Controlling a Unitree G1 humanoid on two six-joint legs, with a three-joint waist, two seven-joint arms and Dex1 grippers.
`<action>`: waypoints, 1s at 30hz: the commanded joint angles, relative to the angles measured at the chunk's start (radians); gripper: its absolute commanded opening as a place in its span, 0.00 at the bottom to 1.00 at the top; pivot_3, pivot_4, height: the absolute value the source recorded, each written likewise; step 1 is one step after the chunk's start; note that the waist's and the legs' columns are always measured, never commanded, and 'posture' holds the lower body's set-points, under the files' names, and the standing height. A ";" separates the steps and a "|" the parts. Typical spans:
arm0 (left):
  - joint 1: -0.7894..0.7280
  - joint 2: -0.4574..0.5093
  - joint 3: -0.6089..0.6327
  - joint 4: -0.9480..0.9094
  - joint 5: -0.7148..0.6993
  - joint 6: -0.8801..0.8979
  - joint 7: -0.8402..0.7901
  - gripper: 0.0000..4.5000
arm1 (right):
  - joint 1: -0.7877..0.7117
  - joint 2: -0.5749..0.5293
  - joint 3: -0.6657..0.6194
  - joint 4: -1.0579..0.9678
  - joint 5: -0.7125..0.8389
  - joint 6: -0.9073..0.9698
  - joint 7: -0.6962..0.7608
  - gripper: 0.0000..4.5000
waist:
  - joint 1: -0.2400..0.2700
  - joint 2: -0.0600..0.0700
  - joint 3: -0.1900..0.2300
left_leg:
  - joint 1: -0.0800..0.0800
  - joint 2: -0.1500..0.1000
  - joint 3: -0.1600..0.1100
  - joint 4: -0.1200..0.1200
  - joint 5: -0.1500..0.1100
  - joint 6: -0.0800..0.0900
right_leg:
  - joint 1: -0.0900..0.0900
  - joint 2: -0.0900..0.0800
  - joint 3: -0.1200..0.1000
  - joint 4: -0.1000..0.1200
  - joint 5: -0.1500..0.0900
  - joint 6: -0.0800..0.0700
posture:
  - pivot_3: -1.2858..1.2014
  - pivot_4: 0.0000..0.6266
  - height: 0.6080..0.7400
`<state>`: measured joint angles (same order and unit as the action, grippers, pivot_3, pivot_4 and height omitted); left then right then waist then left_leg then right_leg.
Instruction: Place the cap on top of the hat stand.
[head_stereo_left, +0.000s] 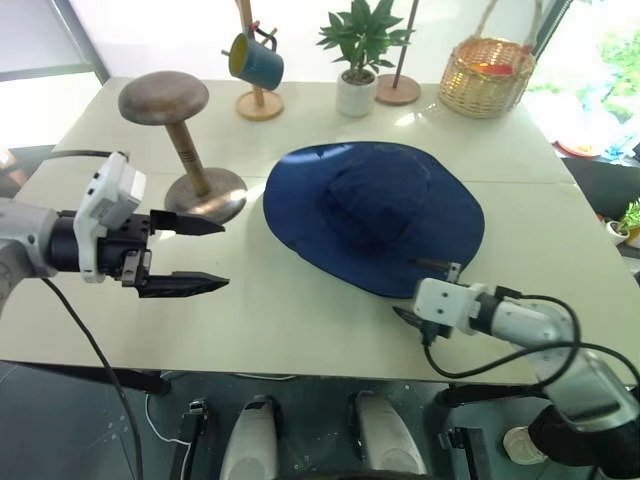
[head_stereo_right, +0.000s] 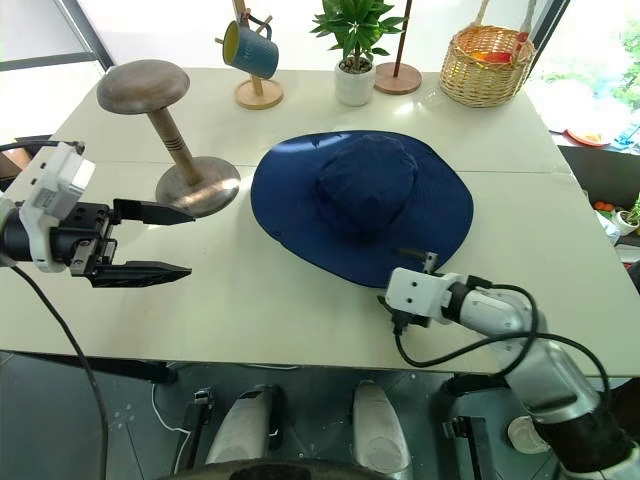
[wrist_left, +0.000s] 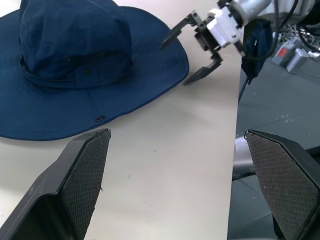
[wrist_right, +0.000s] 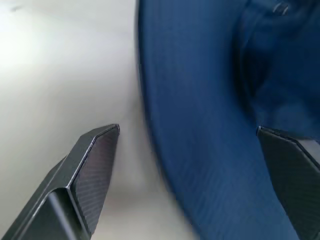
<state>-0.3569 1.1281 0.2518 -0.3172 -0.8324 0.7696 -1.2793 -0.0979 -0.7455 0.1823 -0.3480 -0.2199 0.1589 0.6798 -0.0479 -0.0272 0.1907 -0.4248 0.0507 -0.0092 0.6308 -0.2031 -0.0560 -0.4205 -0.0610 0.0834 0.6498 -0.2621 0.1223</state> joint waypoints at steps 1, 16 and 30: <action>-0.015 0.015 0.022 -0.011 0.005 -0.013 0.001 0.99 | -0.041 0.078 0.062 0.096 -0.037 -0.011 -0.043 1.00 | -0.002 -0.004 -0.002 | 0.001 0.001 0.000 0.000 0.000 0.000 | 0.001 0.001 0.000 0.000 0.000 0.000 | 0.52 0.24 0.98; 0.008 0.005 0.074 -0.052 -0.025 0.021 0.069 1.00 | -0.101 0.178 0.041 0.215 0.040 -0.041 -0.042 0.03 | 0.005 -0.011 -0.007 | 0.013 0.001 -0.001 -0.002 0.000 0.000 | 0.014 0.001 0.000 -0.003 -0.001 -0.003 | 0.52 0.24 0.98; 0.185 -0.097 0.561 -0.199 -0.325 0.235 0.428 1.00 | -0.760 0.202 -0.233 0.231 0.688 0.493 0.225 0.01 | -0.011 -0.007 -0.002 | 0.013 0.002 -0.003 -0.007 0.000 0.000 | 0.013 0.001 -0.003 -0.002 -0.003 -0.003 | 0.52 0.24 0.98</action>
<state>-0.1682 1.0318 0.7222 -0.4940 -1.0950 0.9836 -0.9018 -0.8016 -0.5485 -0.0162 -0.1580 0.4375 0.6513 0.9032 -0.0593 -0.0345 0.1888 -0.4116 0.0524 -0.0119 0.6236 -0.2033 -0.0560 -0.4089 -0.0601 0.0812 0.6475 -0.2648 0.1190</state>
